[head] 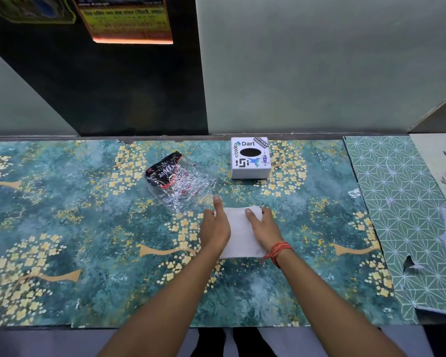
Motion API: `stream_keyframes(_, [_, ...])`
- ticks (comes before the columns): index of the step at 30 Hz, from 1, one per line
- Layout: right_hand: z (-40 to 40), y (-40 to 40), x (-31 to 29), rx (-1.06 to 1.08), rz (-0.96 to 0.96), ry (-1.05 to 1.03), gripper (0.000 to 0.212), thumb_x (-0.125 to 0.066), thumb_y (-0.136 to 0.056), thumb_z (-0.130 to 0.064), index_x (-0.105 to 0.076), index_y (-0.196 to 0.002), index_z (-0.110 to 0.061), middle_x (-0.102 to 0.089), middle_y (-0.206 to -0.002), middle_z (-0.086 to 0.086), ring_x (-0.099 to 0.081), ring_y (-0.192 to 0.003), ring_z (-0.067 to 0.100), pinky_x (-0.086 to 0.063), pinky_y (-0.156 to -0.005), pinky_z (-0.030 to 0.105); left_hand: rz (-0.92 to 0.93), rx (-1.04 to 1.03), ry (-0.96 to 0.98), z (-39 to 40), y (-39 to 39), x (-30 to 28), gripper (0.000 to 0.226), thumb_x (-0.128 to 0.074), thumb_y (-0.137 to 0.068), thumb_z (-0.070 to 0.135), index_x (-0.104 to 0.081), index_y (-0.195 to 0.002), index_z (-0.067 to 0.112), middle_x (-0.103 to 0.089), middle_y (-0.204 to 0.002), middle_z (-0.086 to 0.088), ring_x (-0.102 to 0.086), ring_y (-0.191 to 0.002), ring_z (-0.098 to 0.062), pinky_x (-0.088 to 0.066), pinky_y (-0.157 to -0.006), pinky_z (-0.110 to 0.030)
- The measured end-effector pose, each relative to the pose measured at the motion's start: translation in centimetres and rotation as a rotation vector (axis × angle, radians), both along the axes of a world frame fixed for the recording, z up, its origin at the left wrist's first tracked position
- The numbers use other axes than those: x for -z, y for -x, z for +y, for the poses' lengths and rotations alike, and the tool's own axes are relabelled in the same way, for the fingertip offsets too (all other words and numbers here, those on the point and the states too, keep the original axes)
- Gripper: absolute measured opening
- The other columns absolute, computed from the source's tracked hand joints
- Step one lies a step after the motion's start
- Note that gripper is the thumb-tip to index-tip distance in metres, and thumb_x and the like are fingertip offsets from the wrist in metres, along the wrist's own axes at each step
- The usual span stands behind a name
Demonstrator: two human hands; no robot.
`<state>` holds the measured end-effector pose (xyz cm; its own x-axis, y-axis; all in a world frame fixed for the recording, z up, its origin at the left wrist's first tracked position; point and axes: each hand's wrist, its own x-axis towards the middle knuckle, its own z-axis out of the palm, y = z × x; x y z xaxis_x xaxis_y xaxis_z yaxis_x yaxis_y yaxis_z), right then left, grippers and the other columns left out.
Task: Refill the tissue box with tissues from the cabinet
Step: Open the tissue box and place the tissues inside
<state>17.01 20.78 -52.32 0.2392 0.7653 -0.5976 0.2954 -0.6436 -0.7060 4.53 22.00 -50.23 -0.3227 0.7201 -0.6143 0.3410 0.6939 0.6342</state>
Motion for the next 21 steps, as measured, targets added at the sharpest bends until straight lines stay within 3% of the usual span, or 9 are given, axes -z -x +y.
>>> stream_keyframes(3, [-0.4,-0.9,0.6,-0.08,-0.134,-0.003,0.062,-0.05,-0.093,-0.048,-0.034,-0.141,-0.012,-0.051,-0.138,0.012,-0.053,-0.121,0.033,-0.045,-0.097,0.041,0.076,0.07,0.004,0.0,1.1,0.3,0.111,0.002,-0.076,0.088,-0.049,-0.139,0.011,-0.058,-0.136,-0.015,-0.056,-0.12,-0.035,-0.044,-0.097,-0.048])
stream_keyframes(5, [-0.4,-1.3,0.7,-0.123,-0.229,-0.029,0.063,-0.051,-0.092,-0.047,-0.035,-0.141,-0.011,-0.051,-0.136,0.014,-0.053,-0.119,0.033,-0.045,-0.097,0.041,0.136,0.095,-0.015,0.2,1.7,0.3,0.11,0.0,-0.078,0.086,-0.048,-0.141,0.01,-0.057,-0.138,-0.016,-0.055,-0.123,-0.037,-0.043,-0.1,-0.049])
stream_keyframes(9, [1.0,-1.0,-0.7,-0.145,-0.397,-0.243,0.055,-0.056,-0.091,-0.041,-0.042,-0.136,-0.012,-0.049,-0.133,0.012,-0.048,-0.121,0.032,-0.043,-0.1,0.041,0.128,0.114,-0.178,1.9,2.1,-0.3,0.091,-0.014,-0.088,0.078,-0.049,-0.139,0.011,-0.054,-0.141,-0.013,-0.052,-0.127,-0.032,-0.041,-0.104,-0.047])
stream_keyframes(13, [5.9,-0.4,-3.1,-0.278,-0.65,-0.558,0.052,-0.06,-0.089,-0.027,-0.044,-0.136,-0.012,-0.047,-0.137,0.008,-0.038,-0.128,0.028,-0.038,-0.106,0.043,-0.051,0.142,-0.307,4.9,1.1,-2.0,0.063,-0.03,-0.098,0.061,-0.056,-0.129,0.013,-0.061,-0.13,-0.006,-0.057,-0.117,-0.025,-0.04,-0.088,-0.035])
stream_keyframes(16, [10.7,-0.8,-3.6,-0.551,-0.793,-0.43,0.06,-0.057,-0.088,-0.018,-0.034,-0.144,-0.017,-0.032,-0.154,0.002,-0.02,-0.145,0.028,-0.03,-0.109,0.057,-0.084,0.148,-0.286,6.8,0.8,-2.5,0.063,-0.03,-0.1,0.058,-0.055,-0.13,0.008,-0.063,-0.12,-0.009,-0.057,-0.104,-0.024,-0.041,-0.087,-0.037])
stream_keyframes(18, [12.7,-1.1,-3.0,-0.702,-0.831,-0.279,0.063,-0.057,-0.089,-0.016,-0.029,-0.145,-0.018,-0.029,-0.156,0.002,-0.012,-0.148,0.03,-0.022,-0.109,0.065,-0.112,0.173,-0.261,7.5,0.9,-2.1,0.067,-0.032,-0.097,0.062,-0.056,-0.127,0.008,-0.064,-0.122,-0.016,-0.06,-0.107,-0.031,-0.046,-0.093,-0.042])
stream_keyframes(21, [13.8,-1.5,-2.4,-0.789,-0.939,-0.261,0.063,-0.064,-0.084,-0.017,-0.036,-0.14,-0.017,-0.043,-0.143,0.009,-0.024,-0.141,0.032,-0.019,-0.108,0.07,-0.17,0.177,-0.214,7.9,1.6,-1.4,0.067,-0.038,-0.09,0.067,-0.056,-0.126,0.013,-0.061,-0.127,-0.014,-0.059,-0.114,-0.032,-0.048,-0.101,-0.052])
